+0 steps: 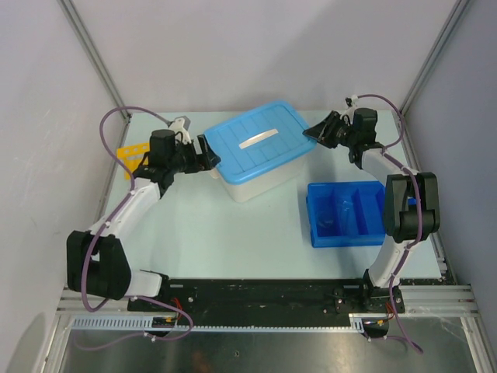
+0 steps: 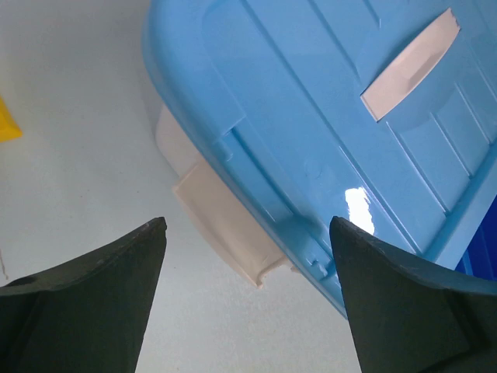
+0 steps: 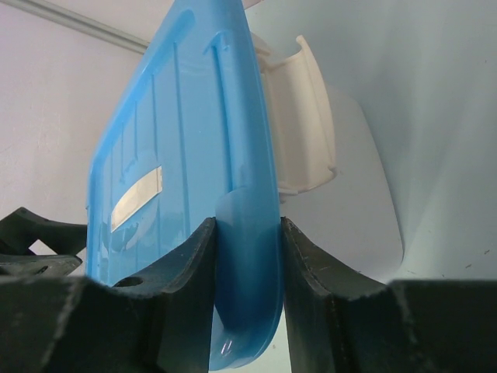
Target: Organize the chemistry lab equipment
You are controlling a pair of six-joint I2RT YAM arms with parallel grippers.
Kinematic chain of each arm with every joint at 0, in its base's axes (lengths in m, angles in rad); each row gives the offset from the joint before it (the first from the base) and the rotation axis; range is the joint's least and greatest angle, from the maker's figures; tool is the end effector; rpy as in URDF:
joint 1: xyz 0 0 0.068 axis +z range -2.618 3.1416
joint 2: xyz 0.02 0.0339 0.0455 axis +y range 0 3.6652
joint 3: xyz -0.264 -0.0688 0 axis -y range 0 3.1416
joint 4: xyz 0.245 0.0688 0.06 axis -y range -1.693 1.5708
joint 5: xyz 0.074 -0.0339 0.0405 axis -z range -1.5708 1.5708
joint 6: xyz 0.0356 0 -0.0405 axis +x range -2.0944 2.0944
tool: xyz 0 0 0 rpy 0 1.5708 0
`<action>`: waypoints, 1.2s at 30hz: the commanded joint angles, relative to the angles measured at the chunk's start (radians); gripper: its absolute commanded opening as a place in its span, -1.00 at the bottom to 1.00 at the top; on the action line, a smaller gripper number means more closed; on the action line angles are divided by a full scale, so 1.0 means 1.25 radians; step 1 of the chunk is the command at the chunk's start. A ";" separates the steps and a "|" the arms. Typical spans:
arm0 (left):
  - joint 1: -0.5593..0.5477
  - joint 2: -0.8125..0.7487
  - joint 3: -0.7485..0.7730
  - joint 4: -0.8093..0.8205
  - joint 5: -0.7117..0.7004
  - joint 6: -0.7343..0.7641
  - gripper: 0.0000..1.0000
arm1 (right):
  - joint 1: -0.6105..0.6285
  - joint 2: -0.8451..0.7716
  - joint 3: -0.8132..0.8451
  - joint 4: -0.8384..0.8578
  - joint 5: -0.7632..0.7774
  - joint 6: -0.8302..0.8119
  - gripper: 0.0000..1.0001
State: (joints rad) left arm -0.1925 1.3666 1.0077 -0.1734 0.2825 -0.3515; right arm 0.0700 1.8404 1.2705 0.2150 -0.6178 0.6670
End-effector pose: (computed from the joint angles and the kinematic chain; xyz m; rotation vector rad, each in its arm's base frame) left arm 0.3025 -0.0691 0.2872 0.0034 2.1416 -0.6201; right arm 0.4231 0.0503 0.2505 0.1606 2.0034 1.0759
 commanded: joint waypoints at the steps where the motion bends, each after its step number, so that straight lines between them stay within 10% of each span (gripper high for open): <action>1: 0.024 -0.064 -0.003 0.006 -0.013 -0.017 0.86 | 0.004 0.009 0.009 -0.067 0.029 -0.038 -0.31; 14: 0.068 -0.086 -0.190 0.292 0.232 -0.217 0.99 | 0.000 -0.004 0.009 -0.078 0.033 -0.049 -0.31; 36: 0.084 0.055 -0.415 0.959 0.290 -0.569 0.96 | 0.000 -0.010 0.009 -0.073 0.027 -0.041 -0.31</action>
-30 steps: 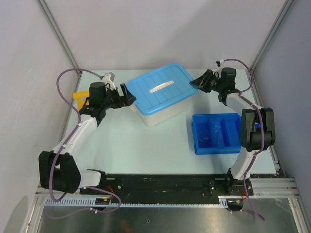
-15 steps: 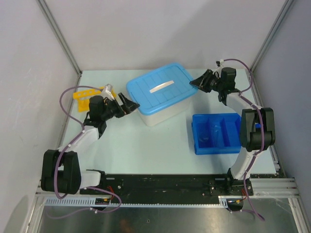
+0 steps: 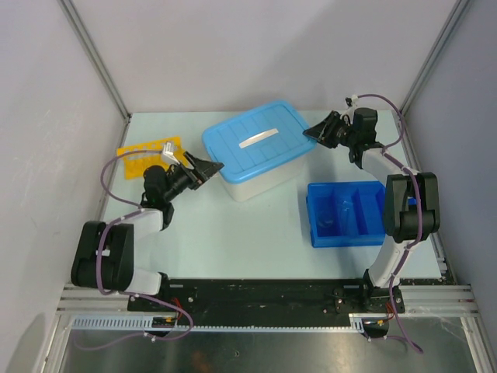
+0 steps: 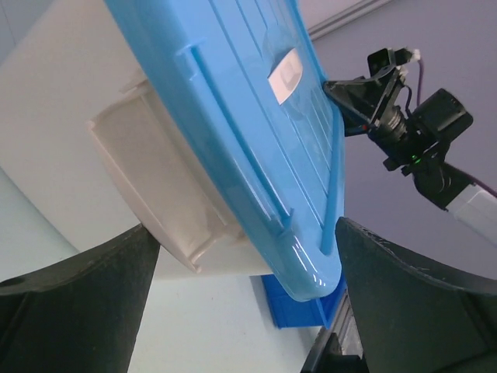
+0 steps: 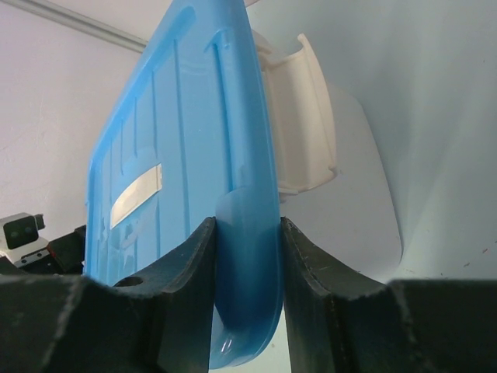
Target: Organize the chemistry lab equipment
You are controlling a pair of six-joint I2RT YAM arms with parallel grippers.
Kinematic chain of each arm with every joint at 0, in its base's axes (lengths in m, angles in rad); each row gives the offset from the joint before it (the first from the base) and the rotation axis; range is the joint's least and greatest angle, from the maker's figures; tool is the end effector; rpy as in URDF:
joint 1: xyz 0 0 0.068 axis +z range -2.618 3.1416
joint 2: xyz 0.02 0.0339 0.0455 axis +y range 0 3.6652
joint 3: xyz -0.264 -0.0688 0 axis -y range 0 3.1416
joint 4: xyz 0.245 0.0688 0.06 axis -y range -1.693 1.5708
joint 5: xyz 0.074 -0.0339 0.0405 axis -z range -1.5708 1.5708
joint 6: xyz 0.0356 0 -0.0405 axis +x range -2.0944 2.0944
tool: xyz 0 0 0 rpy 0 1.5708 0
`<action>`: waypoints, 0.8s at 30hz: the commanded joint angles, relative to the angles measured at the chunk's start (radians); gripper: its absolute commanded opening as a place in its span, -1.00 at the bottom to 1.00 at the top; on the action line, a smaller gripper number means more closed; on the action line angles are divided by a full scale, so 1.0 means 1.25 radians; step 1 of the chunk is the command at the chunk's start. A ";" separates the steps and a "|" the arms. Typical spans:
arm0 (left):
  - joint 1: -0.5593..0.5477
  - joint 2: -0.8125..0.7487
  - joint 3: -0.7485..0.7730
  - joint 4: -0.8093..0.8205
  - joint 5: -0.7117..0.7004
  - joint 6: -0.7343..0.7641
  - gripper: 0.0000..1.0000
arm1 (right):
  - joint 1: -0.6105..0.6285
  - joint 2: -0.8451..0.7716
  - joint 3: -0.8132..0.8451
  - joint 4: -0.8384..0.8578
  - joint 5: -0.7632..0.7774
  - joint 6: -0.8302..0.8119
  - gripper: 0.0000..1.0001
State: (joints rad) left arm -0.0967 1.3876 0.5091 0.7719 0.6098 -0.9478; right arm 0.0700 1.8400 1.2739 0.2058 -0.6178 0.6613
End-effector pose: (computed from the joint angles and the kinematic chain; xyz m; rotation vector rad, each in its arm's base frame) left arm 0.2738 -0.0470 0.2118 -0.2734 1.8097 -1.2699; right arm 0.4231 0.0503 0.2509 0.1576 2.0077 1.0726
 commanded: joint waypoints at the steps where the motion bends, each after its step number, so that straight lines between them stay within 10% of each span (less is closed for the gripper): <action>1: 0.007 0.050 -0.016 0.226 0.033 -0.108 0.95 | 0.001 -0.009 0.006 -0.065 0.027 -0.035 -0.31; 24: 0.006 0.195 0.002 0.455 0.035 -0.210 0.81 | 0.016 -0.005 0.006 -0.063 0.030 -0.041 -0.31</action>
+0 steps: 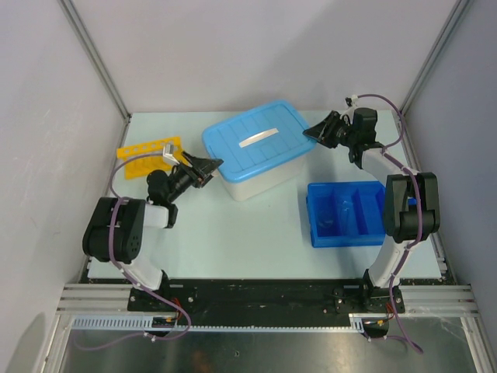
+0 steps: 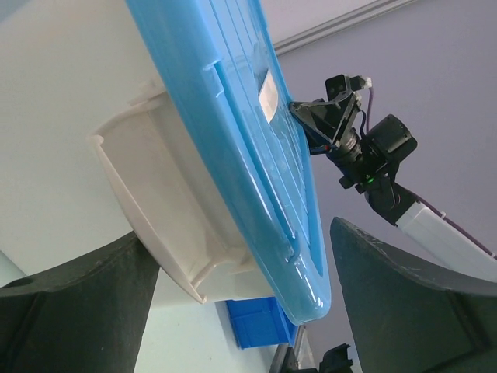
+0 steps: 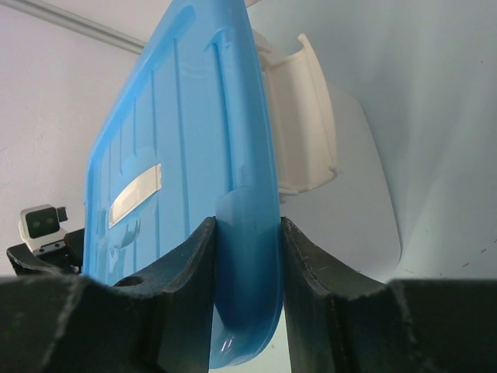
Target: Organize the chemistry lab equipment
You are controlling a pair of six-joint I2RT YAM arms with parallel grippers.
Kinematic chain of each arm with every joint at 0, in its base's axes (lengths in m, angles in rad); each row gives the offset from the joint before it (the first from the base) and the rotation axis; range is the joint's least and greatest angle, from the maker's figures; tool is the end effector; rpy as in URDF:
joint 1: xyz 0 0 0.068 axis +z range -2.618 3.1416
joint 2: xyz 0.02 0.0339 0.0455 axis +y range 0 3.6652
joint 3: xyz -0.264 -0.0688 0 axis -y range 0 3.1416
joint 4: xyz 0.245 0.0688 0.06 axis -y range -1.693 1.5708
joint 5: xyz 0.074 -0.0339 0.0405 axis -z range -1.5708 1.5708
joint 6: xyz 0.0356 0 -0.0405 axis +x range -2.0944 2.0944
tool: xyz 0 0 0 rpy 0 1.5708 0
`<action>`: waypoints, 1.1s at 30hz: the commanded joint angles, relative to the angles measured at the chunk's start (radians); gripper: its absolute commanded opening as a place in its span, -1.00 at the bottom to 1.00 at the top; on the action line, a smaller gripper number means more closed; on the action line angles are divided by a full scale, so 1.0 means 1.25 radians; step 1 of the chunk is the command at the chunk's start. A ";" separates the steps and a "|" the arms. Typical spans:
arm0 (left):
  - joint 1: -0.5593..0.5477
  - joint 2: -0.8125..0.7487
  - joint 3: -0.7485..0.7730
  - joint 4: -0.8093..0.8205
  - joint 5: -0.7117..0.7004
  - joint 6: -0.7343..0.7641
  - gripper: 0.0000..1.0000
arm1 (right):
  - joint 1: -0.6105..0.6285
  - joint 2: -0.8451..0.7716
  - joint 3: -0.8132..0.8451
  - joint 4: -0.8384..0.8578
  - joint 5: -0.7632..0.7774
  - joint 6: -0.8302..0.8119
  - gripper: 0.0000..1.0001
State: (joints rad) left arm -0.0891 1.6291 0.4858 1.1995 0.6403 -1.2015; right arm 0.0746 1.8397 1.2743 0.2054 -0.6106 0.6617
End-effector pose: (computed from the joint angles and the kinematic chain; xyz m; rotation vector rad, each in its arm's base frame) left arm 0.2909 -0.0473 0.1847 -0.3759 1.6899 -1.4720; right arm 0.4230 0.0521 0.2511 0.1586 2.0080 1.0689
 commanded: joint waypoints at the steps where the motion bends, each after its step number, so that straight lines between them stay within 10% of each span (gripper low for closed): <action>1: 0.000 0.003 0.022 0.114 0.009 -0.006 0.77 | 0.012 -0.005 0.006 -0.064 0.024 -0.042 -0.31; 19: 0.002 0.001 0.049 0.052 0.007 0.043 0.12 | 0.013 -0.005 0.006 -0.090 0.021 -0.074 -0.31; 33: -0.016 -0.134 0.207 -0.563 -0.109 0.410 0.16 | 0.018 0.009 0.006 -0.096 0.021 -0.092 -0.33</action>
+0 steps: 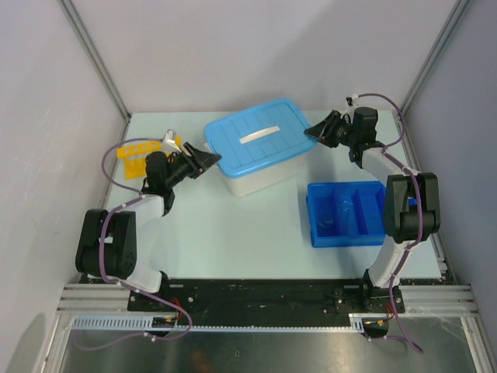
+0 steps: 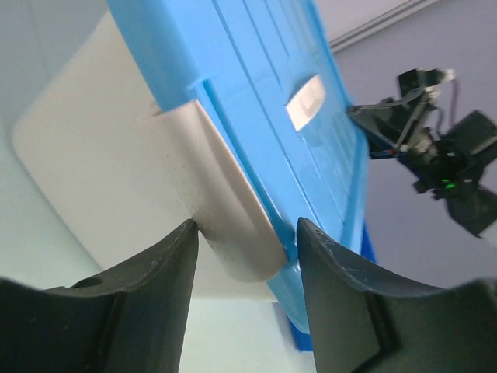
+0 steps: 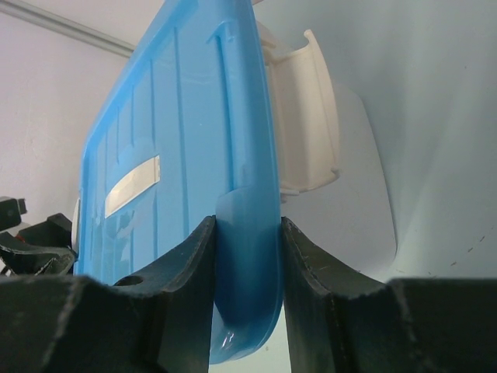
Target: Organize the chemistry lab equipment
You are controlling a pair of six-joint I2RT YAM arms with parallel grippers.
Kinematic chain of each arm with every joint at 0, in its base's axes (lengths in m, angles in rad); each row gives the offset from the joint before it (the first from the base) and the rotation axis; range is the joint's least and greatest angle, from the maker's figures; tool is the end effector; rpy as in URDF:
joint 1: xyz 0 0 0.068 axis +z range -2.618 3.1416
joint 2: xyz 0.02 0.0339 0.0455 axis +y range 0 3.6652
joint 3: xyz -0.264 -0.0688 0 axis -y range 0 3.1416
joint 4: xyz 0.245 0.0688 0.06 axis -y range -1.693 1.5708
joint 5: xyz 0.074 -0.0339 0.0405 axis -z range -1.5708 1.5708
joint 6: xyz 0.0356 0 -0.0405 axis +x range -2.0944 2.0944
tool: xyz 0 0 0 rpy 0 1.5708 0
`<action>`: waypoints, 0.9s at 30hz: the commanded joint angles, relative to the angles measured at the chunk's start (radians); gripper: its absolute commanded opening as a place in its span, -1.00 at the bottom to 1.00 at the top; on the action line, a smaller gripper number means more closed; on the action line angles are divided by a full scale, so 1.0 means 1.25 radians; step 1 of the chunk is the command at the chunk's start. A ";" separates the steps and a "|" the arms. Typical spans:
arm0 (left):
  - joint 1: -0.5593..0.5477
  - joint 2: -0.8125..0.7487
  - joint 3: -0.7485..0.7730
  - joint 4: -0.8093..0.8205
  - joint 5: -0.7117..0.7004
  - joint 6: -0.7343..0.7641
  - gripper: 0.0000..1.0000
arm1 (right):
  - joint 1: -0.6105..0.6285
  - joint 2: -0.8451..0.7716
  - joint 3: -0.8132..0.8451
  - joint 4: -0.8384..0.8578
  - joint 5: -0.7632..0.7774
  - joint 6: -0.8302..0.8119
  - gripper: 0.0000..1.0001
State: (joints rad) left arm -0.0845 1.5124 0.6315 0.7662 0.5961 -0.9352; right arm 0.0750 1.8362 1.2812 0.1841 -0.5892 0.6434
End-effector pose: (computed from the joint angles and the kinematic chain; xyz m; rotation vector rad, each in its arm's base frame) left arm 0.3068 -0.0460 0.2144 -0.2882 1.8079 -1.2416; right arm 0.4230 0.0516 0.2526 0.1605 2.0140 1.0376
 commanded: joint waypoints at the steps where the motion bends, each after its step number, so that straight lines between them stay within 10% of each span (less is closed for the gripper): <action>1: -0.025 -0.041 0.107 -0.252 -0.084 0.222 0.19 | 0.018 0.014 0.000 -0.079 0.003 -0.077 -0.33; 27: -0.183 0.052 0.391 -0.717 -0.397 0.479 -0.11 | 0.064 0.031 0.000 -0.095 0.016 -0.098 -0.37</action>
State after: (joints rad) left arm -0.2611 1.5230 1.0866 -0.0536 0.1699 -0.4618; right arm 0.0872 1.8362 1.2865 0.1806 -0.5545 0.6247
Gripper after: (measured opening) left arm 0.571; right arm 0.381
